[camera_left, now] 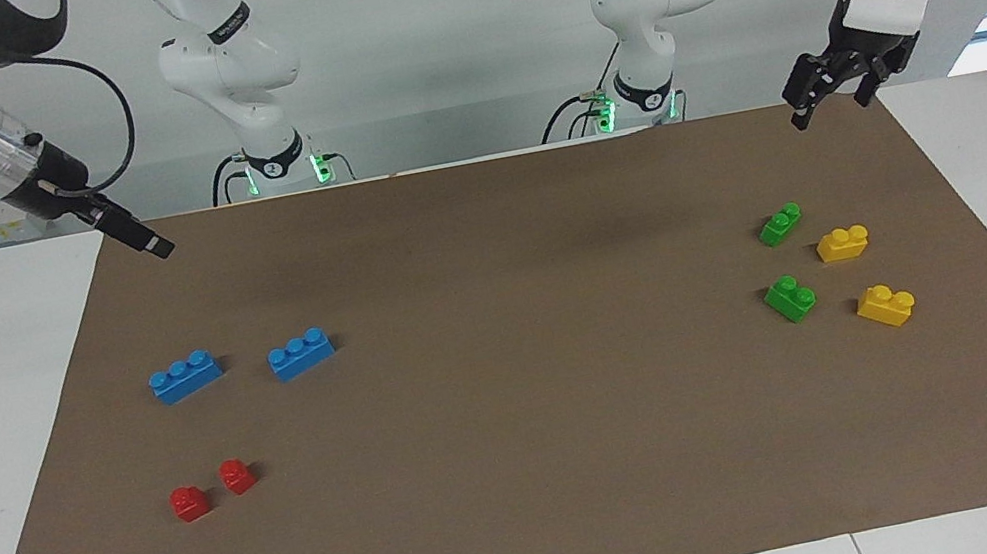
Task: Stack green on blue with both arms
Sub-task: 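Reach the left gripper to the green brick while the right gripper reaches the blue brick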
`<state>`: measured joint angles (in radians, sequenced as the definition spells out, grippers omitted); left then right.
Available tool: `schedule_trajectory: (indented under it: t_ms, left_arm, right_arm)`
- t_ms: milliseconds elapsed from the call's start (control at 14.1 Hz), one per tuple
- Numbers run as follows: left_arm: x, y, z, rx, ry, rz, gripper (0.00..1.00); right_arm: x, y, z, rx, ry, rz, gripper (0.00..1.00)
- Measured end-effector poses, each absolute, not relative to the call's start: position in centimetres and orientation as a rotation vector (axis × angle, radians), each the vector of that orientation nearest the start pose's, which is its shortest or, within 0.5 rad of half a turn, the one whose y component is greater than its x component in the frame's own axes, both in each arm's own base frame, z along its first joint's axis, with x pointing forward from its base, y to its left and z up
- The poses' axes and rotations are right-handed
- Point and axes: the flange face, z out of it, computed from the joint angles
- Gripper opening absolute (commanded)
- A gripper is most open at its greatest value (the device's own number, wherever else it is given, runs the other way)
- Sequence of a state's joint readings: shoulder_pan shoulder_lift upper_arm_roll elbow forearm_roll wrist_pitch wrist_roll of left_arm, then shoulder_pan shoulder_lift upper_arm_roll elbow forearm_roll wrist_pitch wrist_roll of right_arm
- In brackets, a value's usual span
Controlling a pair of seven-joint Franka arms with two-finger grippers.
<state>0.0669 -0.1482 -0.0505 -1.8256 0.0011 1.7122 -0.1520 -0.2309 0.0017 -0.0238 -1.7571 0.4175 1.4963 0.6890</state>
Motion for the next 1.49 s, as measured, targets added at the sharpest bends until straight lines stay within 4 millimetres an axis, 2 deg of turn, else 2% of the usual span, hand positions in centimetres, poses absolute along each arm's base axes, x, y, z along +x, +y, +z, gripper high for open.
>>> schedule_trajectory:
  t_ms: [284, 426, 638, 922, 1206, 1489]
  left_arm:
    - [52.2, 0.8, 57.5, -3.116, -0.396, -0.090, 1.00]
    - [52.7, 0.6, 55.9, -3.112, -0.447, -0.122, 1.00]
    - [53.4, 0.7, 53.1, -3.105, -0.511, -0.113, 1.00]
    - [55.4, 0.5, 49.4, -3.087, -0.651, -0.107, 1.00]
    - [56.9, 0.4, 46.1, -3.082, -0.685, -0.083, 1.00]
    - [57.9, 0.4, 43.5, -3.086, -0.690, -0.097, 0.96]
  right_arm:
    - [54.5, -9.7, 48.0, -2.314, 1.425, 0.676, 1.00]
    - [55.0, -9.8, 46.0, -2.286, 1.479, 0.730, 1.00]
    - [55.5, -9.5, 44.4, -2.254, 1.542, 0.785, 1.00]
    - [56.4, -9.5, 42.5, -2.230, 1.565, 0.784, 1.00]
    - [57.3, -9.6, 40.6, -2.205, 1.581, 0.778, 1.00]
    - [58.0, -9.3, 38.4, -2.203, 1.594, 0.782, 1.00]
